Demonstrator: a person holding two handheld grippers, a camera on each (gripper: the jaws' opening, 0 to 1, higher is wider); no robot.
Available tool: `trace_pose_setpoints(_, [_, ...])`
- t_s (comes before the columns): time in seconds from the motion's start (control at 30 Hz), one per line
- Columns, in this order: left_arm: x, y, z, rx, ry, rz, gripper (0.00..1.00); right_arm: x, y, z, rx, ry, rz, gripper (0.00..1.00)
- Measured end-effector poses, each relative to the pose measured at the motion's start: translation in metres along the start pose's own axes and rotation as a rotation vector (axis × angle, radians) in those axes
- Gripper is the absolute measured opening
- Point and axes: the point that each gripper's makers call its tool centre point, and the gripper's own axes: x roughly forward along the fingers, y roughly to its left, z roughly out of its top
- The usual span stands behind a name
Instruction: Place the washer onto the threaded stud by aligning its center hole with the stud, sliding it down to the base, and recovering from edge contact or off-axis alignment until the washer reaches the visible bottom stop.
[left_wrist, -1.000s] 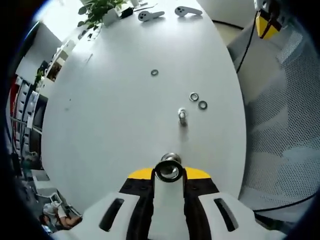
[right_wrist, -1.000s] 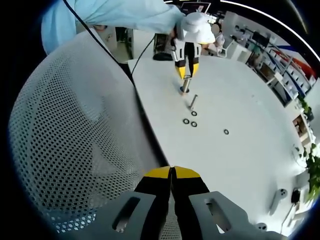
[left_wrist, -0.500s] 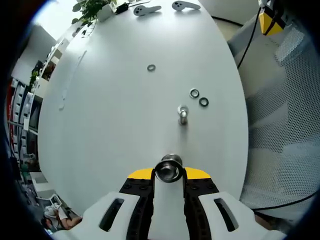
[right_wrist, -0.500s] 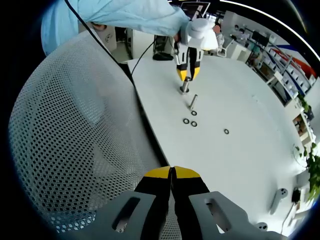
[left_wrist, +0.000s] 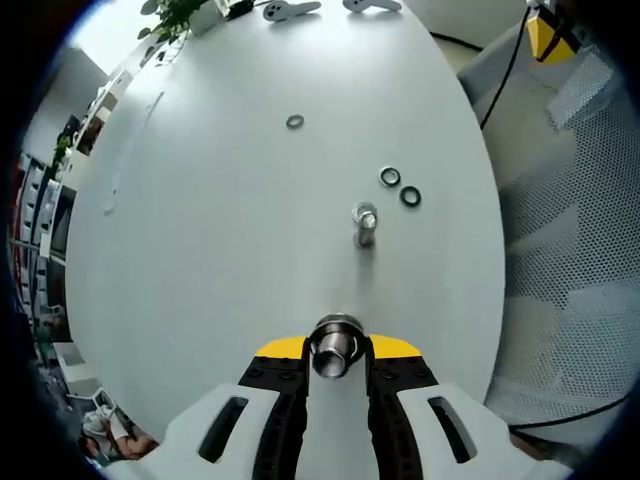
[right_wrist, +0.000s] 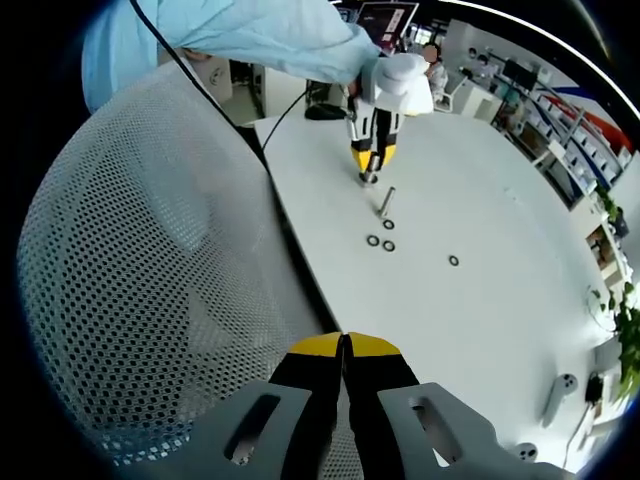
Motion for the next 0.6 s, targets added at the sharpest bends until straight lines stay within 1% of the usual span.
trace_pose_setpoints(0.07, [0.0022,-0.0013,0.0016,-0.015,-0.005,-0.01,0.19,-0.0001,-0.0004,-0.0001,0.0,0.0,-0.001,0.03])
trace_pose_setpoints(0.1, [0.0033,-0.0002,0.0036,-0.014,-0.012,-0.008,0.17,0.0,-0.0005,-0.0001,0.001,0.0,-0.002,0.03])
trace_pose_setpoints(0.13, [0.0034,-0.0018,0.0062,-0.03,-0.023,-0.016,0.13,0.0,-0.0005,-0.0002,0.002,0.001,-0.001,0.03])
trace_pose_setpoints(0.17, [0.0042,-0.0044,0.0047,-0.055,0.001,-0.03,0.12,0.0,-0.0005,-0.0004,0.002,0.002,-0.001,0.03])
trace_pose_setpoints(0.23, [0.0082,-0.0031,0.0062,-0.011,-0.006,-0.024,0.12,0.0001,-0.0006,-0.0006,0.003,0.003,-0.001,0.03])
trace_pose_setpoints(0.47, [0.0079,-0.0036,0.0052,-0.021,-0.001,-0.028,0.12,0.0001,-0.0007,-0.0002,0.006,0.0,-0.002,0.03])
trace_pose_setpoints(0.6, [0.0041,-0.0041,0.0032,0.008,0.007,-0.01,0.12,0.0002,-0.0003,0.0001,0.002,-0.001,0.0,0.03])
